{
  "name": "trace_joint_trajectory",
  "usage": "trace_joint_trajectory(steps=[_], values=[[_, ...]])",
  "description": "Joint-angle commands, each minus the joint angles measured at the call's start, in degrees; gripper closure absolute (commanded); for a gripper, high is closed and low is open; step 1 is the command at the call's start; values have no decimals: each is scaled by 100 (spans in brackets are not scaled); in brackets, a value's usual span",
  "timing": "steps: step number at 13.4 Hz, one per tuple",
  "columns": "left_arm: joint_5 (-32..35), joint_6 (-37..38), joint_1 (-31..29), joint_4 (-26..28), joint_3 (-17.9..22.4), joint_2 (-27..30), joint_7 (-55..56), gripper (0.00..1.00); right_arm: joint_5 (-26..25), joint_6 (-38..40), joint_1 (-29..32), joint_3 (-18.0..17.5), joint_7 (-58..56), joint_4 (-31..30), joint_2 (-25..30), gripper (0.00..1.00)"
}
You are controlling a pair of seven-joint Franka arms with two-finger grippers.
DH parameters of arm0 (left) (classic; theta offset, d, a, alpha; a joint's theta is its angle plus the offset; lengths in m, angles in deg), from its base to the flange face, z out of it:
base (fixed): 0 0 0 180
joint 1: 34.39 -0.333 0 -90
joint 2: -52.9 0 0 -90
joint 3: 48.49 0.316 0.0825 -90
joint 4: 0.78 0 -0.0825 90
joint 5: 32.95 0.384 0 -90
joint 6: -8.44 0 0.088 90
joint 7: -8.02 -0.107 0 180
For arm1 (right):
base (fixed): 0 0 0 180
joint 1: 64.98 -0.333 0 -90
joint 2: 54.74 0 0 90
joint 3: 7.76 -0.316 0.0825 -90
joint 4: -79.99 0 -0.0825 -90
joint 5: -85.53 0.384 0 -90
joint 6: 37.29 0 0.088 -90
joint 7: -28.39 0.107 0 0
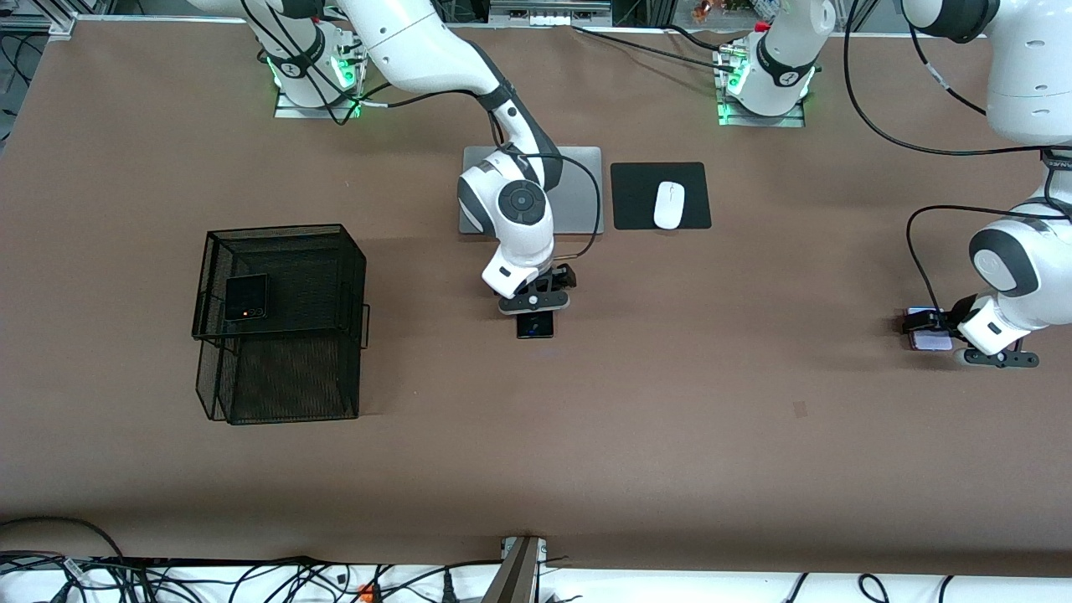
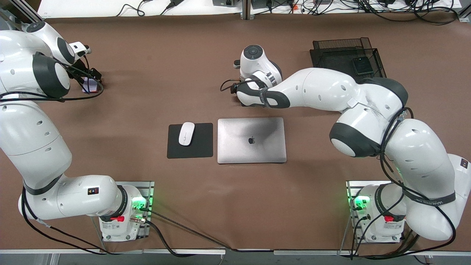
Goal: Place phones with both arms
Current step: 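Grasp the smartphone with the right gripper and the white phone with the left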
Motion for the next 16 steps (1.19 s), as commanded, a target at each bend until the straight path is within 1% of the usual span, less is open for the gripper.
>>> trace_joint_trajectory(steps=[1,3,4,5,6,7,8,9,10,12,13,14,15,16], values=[[-101,-22,-8,35,40,-64,-85,0,156,-91,18,-151,-94,0,-73,0],[-101,-40,-8,43,83,-82,-85,0,165,-99,18,-151,-93,0,-73,0],[-101,-40,-8,52,118,-91,-85,0,165,-99,18,-151,-93,0,-65,16],[-101,-40,-8,44,119,-125,-68,0,165,-99,18,-151,-111,0,-38,68],[-101,-40,-8,35,119,-126,-76,23,165,-56,27,-142,-120,18,5,98],[-92,-23,-8,9,119,-117,-76,55,165,49,27,-142,-94,44,101,100],[-109,4,-8,0,119,-108,-59,69,165,302,36,-125,-93,88,207,100],[-118,39,1,0,119,-65,45,72,165,653,44,-90,-85,201,365,100],[-118,83,18,-9,119,-30,90,72,156,1135,44,-11,-85,342,523,100],[-83,389,80,-35,75,312,160,73,156,2093,97,261,-111,719,874,100],[-31,608,106,-105,31,505,178,72,156,2533,219,323,-137,808,1137,100],[4,941,150,-306,-21,585,170,72,165,2859,412,315,-164,826,1392,100],[5,1458,220,-604,-100,621,187,72,165,3115,579,315,-303,800,1699,100],[5,1924,290,-903,-171,673,300,72,156,3483,728,393,-470,774,1946,100]])
